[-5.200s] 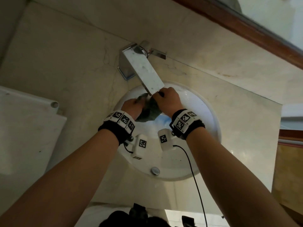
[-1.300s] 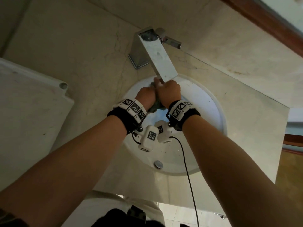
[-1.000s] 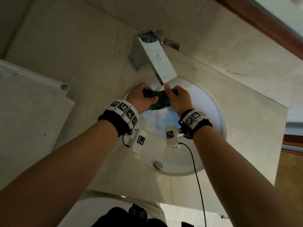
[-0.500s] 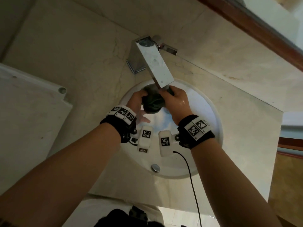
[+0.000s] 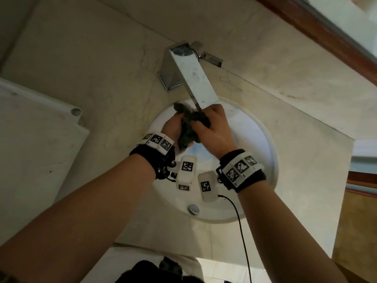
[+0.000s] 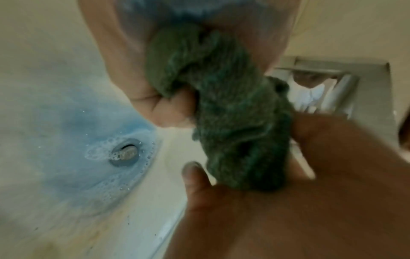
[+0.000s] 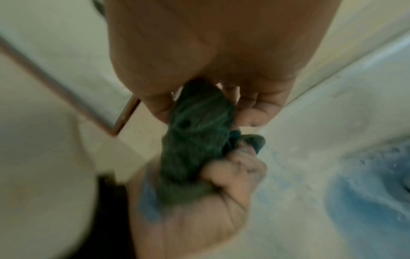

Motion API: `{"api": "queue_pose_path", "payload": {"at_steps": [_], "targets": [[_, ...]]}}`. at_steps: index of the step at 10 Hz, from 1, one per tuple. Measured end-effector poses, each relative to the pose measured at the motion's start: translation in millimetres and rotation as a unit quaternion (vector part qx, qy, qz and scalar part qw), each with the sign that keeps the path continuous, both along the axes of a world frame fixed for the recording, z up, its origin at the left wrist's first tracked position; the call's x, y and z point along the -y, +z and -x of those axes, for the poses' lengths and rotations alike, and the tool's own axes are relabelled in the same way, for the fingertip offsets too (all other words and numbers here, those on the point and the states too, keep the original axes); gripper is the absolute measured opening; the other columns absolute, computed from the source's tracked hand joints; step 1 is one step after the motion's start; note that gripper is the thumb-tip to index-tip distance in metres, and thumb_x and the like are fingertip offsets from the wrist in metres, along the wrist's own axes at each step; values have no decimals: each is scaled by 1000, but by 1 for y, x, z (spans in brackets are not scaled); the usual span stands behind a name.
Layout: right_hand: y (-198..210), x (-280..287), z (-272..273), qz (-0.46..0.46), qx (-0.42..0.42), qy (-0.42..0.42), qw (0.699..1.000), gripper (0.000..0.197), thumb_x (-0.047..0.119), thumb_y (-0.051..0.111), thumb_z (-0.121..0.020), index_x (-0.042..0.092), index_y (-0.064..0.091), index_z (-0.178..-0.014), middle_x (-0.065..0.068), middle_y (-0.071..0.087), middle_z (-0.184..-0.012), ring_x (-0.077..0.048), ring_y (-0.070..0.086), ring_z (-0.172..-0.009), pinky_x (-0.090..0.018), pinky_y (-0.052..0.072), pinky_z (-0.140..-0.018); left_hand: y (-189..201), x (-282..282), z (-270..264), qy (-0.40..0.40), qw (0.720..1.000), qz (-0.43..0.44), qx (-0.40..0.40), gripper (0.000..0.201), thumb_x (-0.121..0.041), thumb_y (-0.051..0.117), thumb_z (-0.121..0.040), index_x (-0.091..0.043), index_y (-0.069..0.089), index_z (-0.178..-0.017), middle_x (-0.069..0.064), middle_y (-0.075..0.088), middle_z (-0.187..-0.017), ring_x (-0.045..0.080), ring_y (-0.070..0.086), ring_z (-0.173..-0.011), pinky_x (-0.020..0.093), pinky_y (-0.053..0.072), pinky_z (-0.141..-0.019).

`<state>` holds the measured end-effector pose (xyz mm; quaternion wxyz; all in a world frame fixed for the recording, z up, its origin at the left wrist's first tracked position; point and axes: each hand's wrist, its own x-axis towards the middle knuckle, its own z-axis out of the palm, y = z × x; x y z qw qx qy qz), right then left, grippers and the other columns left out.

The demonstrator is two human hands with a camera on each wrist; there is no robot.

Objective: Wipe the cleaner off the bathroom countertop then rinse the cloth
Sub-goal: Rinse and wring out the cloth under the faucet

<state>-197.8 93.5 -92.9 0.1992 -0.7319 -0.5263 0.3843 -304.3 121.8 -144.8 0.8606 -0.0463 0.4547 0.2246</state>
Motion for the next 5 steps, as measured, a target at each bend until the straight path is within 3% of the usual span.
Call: {"api": "queue_pose_path", "payload": {"at_steps": [1,2,3,4,5], "targets": [[-13,6,7,-30,51,42,997,44,42,62,-89,11,52,-118,-4,49,-119,-18,55,-101,-30,46,-83,1,-3,-9,16,998,-39,-49,40,-45,40,-102,-14,64,-97,7,70,-84,20,65,-80,31,50,-71],[-25,-1,13,-50,82,63,993,49,51,44,-96,13,56,-124,-7,53,-121,-20,57,-102,-28,45,-83,13,-7,-9,-4,997,-27,-68,47,-44,27,-104,-11,60,-106,18,65,-113,28,63,-95,32,47,-79],[-31,-12,19,-17,102,93,990,55,45,26,-98,7,62,-117,-13,62,-104,-28,61,-93,-34,48,-78,19,-6,-8,-18,993,-58,-105,52,-40,26,-105,-7,44,-141,18,45,-146,37,49,-128,35,44,-86],[-36,-26,16,43,21,-48,998,34,27,48,-98,-1,62,-110,-15,68,-101,-31,65,-98,-36,51,-82,3,-9,-10,-90,979,-108,-145,48,-31,31,-105,-5,41,-144,18,46,-145,35,49,-129,40,51,-88],[-31,-36,9,94,46,-41,994,30,23,51,-98,-2,66,-96,-19,69,-99,-30,63,-95,-33,47,-77,0,-12,-14,-160,949,-176,-205,45,-25,32,-106,0,44,-141,20,50,-141,35,53,-125,42,51,-96]]}}
